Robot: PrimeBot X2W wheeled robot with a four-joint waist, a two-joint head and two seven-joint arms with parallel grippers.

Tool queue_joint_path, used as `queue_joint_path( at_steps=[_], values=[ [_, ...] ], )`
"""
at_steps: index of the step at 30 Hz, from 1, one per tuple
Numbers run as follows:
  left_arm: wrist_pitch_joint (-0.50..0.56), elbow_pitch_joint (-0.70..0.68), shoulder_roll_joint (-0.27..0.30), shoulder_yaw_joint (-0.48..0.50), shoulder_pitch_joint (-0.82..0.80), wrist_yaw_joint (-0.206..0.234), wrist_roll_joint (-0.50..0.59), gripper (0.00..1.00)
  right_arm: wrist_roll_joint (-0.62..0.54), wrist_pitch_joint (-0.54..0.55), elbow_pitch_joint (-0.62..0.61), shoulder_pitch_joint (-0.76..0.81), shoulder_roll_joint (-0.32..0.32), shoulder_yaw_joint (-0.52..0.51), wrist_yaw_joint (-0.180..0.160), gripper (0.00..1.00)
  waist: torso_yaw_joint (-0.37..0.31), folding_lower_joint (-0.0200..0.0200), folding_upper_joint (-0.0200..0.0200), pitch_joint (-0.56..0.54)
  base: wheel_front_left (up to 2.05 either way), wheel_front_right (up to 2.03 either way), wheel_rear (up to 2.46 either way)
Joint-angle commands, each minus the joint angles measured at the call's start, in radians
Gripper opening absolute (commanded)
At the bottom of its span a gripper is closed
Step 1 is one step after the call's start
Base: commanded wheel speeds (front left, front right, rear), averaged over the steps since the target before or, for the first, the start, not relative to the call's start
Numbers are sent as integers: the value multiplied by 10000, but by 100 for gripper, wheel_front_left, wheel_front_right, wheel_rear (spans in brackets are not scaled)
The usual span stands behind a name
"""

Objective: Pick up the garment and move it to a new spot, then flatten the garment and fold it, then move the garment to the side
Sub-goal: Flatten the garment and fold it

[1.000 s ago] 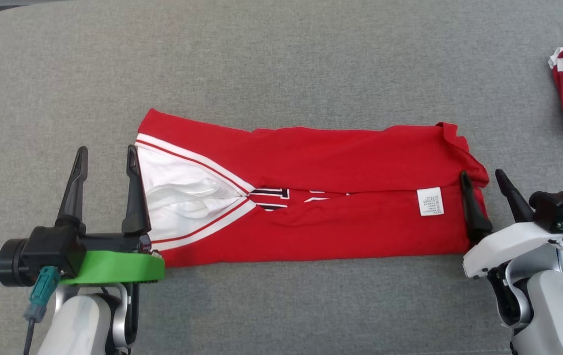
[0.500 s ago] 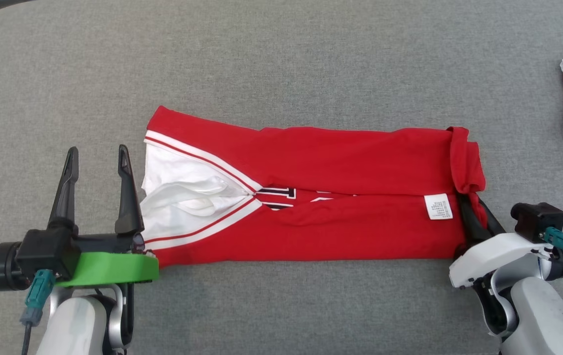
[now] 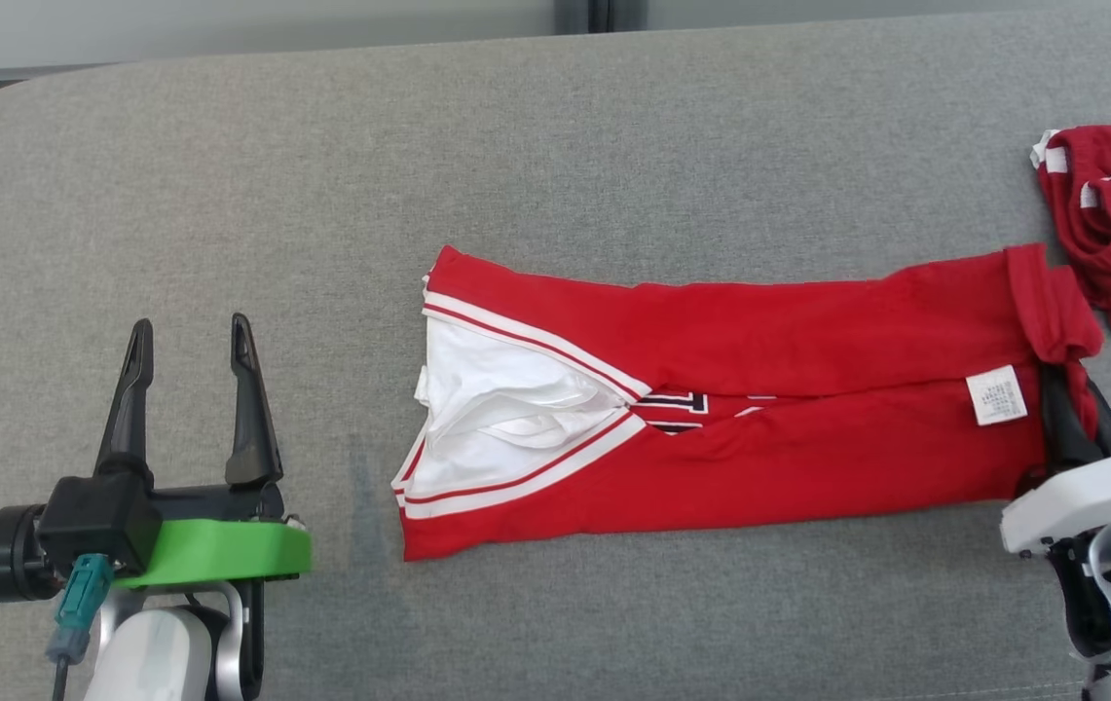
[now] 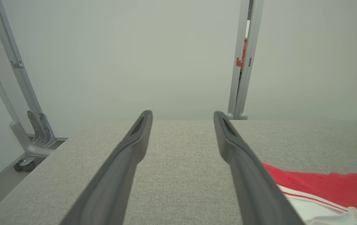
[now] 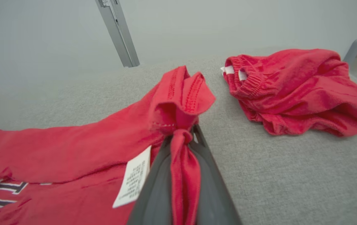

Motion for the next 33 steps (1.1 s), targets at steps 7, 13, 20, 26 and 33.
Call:
queue_joint_path(
  at_steps=[7, 13, 20, 26, 33],
  values=[
    [-45, 35, 29, -31, 173, -33, 193, 100, 64, 1375, -1943, -478, 920, 1678, -13, 0, 61, 0, 0, -340, 0, 0, 0],
    [-24, 66, -48, -225, 104, -63, 211, 100, 655, 1559, -1630, -1191, 1641, 3488, -13, 0, 471, 0, 0, -314, 0, 0, 0],
    [-20, 229, -214, -560, -117, -190, 171, 100, 1869, 794, 28, -2207, 1839, 5345, -10, 0, 1296, 0, 0, 7, 0, 0, 0],
    [-27, 429, -374, -719, -325, -290, 163, 100, 2925, 3, 1549, -3260, 1832, 6640, -10, 0, 1793, 0, 0, 291, 0, 0, 0],
    [-35, 565, -514, -679, -500, -349, 178, 100, 3454, -994, 2845, -4358, 1840, 7717, -9, 100, 1918, 0, 0, 493, 0, 0, 0]
  ],
)
